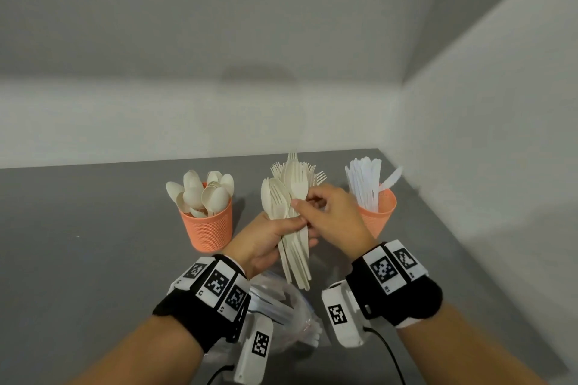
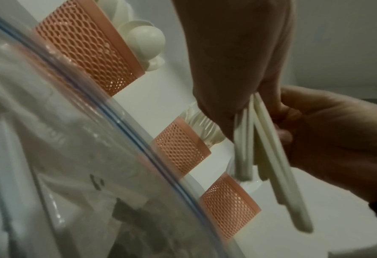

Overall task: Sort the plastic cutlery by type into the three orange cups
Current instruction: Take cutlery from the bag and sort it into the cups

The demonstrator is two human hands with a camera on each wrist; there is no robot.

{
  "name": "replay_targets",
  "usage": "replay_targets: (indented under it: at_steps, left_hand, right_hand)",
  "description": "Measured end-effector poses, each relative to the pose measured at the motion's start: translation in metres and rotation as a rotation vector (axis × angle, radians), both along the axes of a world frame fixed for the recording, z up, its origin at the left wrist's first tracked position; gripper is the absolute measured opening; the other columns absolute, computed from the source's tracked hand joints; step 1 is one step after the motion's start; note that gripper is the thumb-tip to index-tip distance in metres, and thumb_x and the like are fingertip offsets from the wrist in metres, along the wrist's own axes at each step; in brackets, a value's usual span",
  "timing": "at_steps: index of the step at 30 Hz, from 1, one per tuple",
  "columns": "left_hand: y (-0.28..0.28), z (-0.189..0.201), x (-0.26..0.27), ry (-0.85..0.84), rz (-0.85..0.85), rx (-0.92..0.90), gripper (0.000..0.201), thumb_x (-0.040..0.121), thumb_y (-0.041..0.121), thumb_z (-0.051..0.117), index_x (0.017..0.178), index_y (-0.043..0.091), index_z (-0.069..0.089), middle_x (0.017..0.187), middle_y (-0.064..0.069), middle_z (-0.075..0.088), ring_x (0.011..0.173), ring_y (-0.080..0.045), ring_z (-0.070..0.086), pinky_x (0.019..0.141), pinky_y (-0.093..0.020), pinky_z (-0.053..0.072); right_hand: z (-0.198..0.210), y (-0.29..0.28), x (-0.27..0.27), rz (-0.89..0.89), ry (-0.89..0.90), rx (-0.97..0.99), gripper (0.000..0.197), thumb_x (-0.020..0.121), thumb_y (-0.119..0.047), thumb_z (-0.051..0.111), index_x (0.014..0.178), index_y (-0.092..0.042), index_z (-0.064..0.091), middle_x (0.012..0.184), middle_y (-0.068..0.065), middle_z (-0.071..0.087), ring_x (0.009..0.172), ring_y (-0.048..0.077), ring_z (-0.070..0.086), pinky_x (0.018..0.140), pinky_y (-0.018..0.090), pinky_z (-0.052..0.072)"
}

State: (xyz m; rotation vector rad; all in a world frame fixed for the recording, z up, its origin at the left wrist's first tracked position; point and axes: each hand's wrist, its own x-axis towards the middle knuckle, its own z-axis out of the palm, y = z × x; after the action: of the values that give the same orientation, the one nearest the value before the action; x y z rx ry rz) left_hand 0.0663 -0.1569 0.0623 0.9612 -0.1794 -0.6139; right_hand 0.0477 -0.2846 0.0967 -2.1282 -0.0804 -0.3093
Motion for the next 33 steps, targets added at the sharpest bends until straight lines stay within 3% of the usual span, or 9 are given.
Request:
replay_targets:
  at_steps: [2, 4, 7, 10, 13, 18, 21, 27, 33]
  left_hand:
    - [0.001, 0.000, 0.000, -0.001, -0.004, -0.001, 0.038, 0.077, 0.006, 0.060, 0.114, 0.003, 0.060, 0.098, -0.016, 0.071, 0.083, -0.025, 0.071, 0.077, -0.039, 0.058]
    - [0.003, 0.000, 0.000, 0.013, -0.009, 0.005, 0.022, 0.084, 0.005, 0.055, 0.104, 0.003, 0.064, 0.087, -0.014, 0.073, 0.077, -0.023, 0.072, 0.072, -0.037, 0.060]
    - [0.007, 0.001, 0.000, 0.016, -0.003, 0.064, 0.019, 0.091, 0.005, 0.048, 0.095, 0.005, 0.067, 0.086, -0.012, 0.073, 0.077, -0.022, 0.072, 0.074, -0.037, 0.057]
    - [0.008, 0.004, -0.003, 0.008, 0.027, 0.117, 0.027, 0.085, 0.024, 0.057, 0.101, 0.005, 0.066, 0.099, -0.015, 0.067, 0.086, -0.023, 0.067, 0.084, -0.045, 0.052]
    - [0.006, 0.009, -0.003, 0.087, 0.065, 0.065, 0.047, 0.089, 0.036, 0.053, 0.119, 0.000, 0.056, 0.117, -0.024, 0.061, 0.102, -0.028, 0.063, 0.085, -0.042, 0.054]
    - [0.009, 0.014, -0.005, 0.118, 0.038, -0.047, 0.042, 0.098, 0.035, 0.034, 0.108, 0.006, 0.063, 0.099, -0.009, 0.073, 0.093, -0.017, 0.070, 0.088, -0.030, 0.053]
    - [0.009, 0.015, -0.006, 0.140, 0.083, -0.087, 0.040, 0.098, 0.031, 0.035, 0.114, 0.004, 0.059, 0.102, -0.011, 0.072, 0.095, -0.019, 0.069, 0.085, -0.030, 0.054]
    - [0.007, 0.016, -0.009, 0.089, 0.077, -0.119, 0.030, 0.098, 0.022, 0.037, 0.100, 0.007, 0.063, 0.091, -0.008, 0.074, 0.085, -0.016, 0.071, 0.074, -0.026, 0.058]
    - [0.015, 0.015, -0.012, 0.014, 0.014, -0.153, 0.026, 0.094, 0.009, 0.041, 0.105, 0.005, 0.064, 0.097, -0.011, 0.073, 0.090, -0.021, 0.071, 0.077, -0.033, 0.058]
  right_hand:
    - [-0.001, 0.001, 0.000, -0.004, 0.039, 0.029, 0.025, 0.086, -0.020, 0.059, 0.075, 0.003, 0.062, 0.070, 0.016, 0.064, 0.064, 0.030, 0.059, 0.067, 0.036, 0.053]
    - [0.001, 0.001, -0.001, -0.010, 0.091, 0.135, 0.026, 0.091, -0.020, 0.051, 0.073, -0.005, 0.061, 0.067, 0.006, 0.063, 0.065, 0.023, 0.062, 0.068, 0.041, 0.055]
    - [0.008, 0.002, -0.003, -0.075, 0.064, 0.313, 0.023, 0.096, -0.020, 0.039, 0.079, -0.012, 0.053, 0.072, 0.005, 0.062, 0.066, 0.016, 0.064, 0.064, 0.029, 0.054]
    - [0.011, 0.003, -0.005, -0.100, -0.068, 0.329, 0.021, 0.097, -0.026, 0.039, 0.081, -0.014, 0.044, 0.065, 0.008, 0.054, 0.059, 0.019, 0.054, 0.062, 0.037, 0.047]
    - [0.007, 0.010, -0.014, 0.045, -0.040, 0.225, 0.012, 0.093, -0.025, 0.052, 0.089, -0.014, 0.053, 0.067, -0.002, 0.056, 0.061, 0.011, 0.057, 0.061, 0.028, 0.050]
    - [-0.007, 0.016, -0.022, 0.150, 0.017, -0.023, 0.010, 0.082, -0.012, 0.065, 0.091, -0.009, 0.064, 0.071, -0.008, 0.055, 0.061, -0.002, 0.053, 0.062, 0.006, 0.042]
    - [-0.005, 0.017, -0.024, 0.168, -0.049, -0.086, 0.011, 0.083, -0.016, 0.064, 0.093, -0.012, 0.066, 0.073, -0.015, 0.051, 0.068, -0.009, 0.053, 0.063, 0.006, 0.040]
    - [0.000, 0.017, -0.025, 0.240, 0.054, -0.091, 0.007, 0.084, -0.016, 0.064, 0.080, -0.012, 0.059, 0.075, -0.004, 0.056, 0.065, -0.002, 0.054, 0.062, 0.008, 0.042]
    - [0.002, 0.012, -0.024, 0.280, 0.223, 0.155, 0.019, 0.098, -0.018, 0.040, 0.099, -0.025, 0.057, 0.091, -0.014, 0.062, 0.087, -0.010, 0.059, 0.082, 0.013, 0.045]
